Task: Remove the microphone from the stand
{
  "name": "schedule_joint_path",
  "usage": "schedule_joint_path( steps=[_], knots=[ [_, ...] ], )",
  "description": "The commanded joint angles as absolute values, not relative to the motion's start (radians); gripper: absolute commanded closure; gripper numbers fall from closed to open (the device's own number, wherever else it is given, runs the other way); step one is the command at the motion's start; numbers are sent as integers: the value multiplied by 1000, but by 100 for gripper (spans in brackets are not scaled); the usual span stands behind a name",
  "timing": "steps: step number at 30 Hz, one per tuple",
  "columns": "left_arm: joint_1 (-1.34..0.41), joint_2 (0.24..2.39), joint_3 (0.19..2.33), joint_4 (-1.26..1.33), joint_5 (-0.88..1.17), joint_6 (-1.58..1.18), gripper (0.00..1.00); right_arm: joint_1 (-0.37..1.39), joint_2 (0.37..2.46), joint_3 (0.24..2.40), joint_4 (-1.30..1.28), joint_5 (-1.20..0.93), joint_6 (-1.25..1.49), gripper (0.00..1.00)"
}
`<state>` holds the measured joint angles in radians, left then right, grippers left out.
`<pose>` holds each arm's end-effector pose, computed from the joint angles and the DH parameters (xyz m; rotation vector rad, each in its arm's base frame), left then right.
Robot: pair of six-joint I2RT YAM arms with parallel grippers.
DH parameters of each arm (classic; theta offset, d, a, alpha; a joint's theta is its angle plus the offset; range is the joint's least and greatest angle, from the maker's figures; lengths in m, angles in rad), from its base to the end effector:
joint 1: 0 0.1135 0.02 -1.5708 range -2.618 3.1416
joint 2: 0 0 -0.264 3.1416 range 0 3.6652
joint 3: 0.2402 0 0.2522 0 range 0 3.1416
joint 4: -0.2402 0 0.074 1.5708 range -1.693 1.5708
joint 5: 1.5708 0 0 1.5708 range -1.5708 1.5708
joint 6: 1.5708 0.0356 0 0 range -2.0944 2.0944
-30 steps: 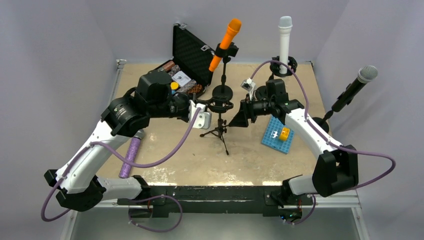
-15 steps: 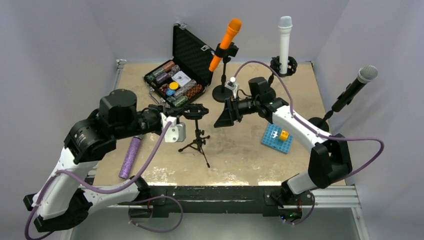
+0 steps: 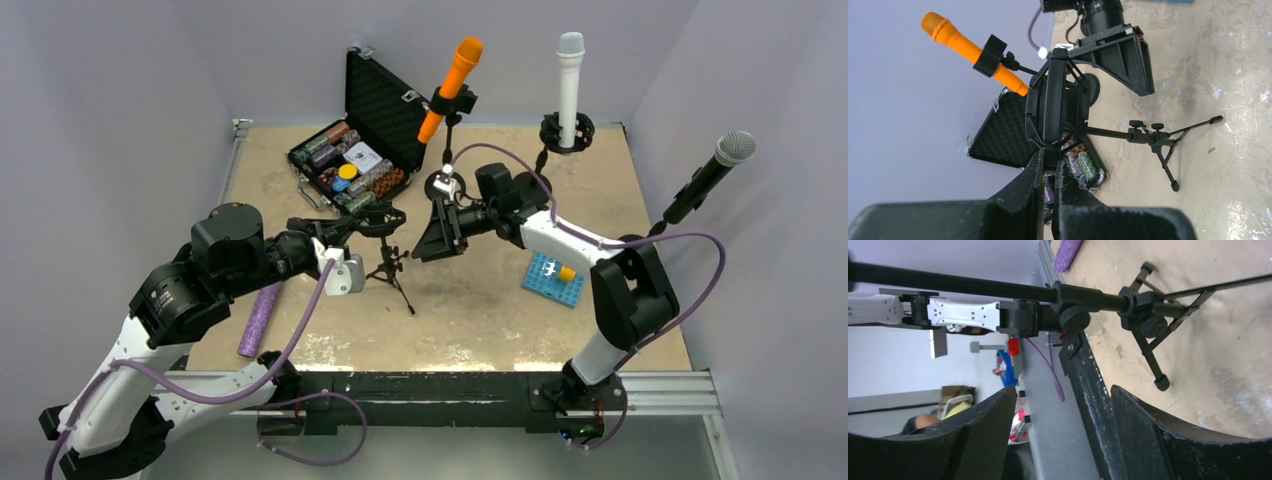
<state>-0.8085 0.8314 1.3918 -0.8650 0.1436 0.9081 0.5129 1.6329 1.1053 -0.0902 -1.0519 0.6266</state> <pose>0.0805 -0.0917 0.4568 1.4797 1.1478 -0.0660 0.2924 0.2001 0.2524 -0.5526 2.3157 1.7497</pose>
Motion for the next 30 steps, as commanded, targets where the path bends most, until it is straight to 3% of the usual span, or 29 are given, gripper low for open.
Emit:
schedule_joint_path(
  steps=[1,14,19,27,30],
  knots=[
    [-813,813,1419,-785,165,885,100,562,1646,1104,44,-1085,766,27],
    [-814,806,1421,-814,174,912,100,575,1822,1157,279,-1094,1035,48],
    [-813,795,1413,-819,183,914,100,583,1846,1161,296,-1093,1040,52],
    [-813,771,1381,-812,173,926,100,595,1845,1146,346,-1116,1045,70],
    [-814,766,1371,-809,168,927,100,596,1856,1148,379,-1124,1055,69]
  ],
)
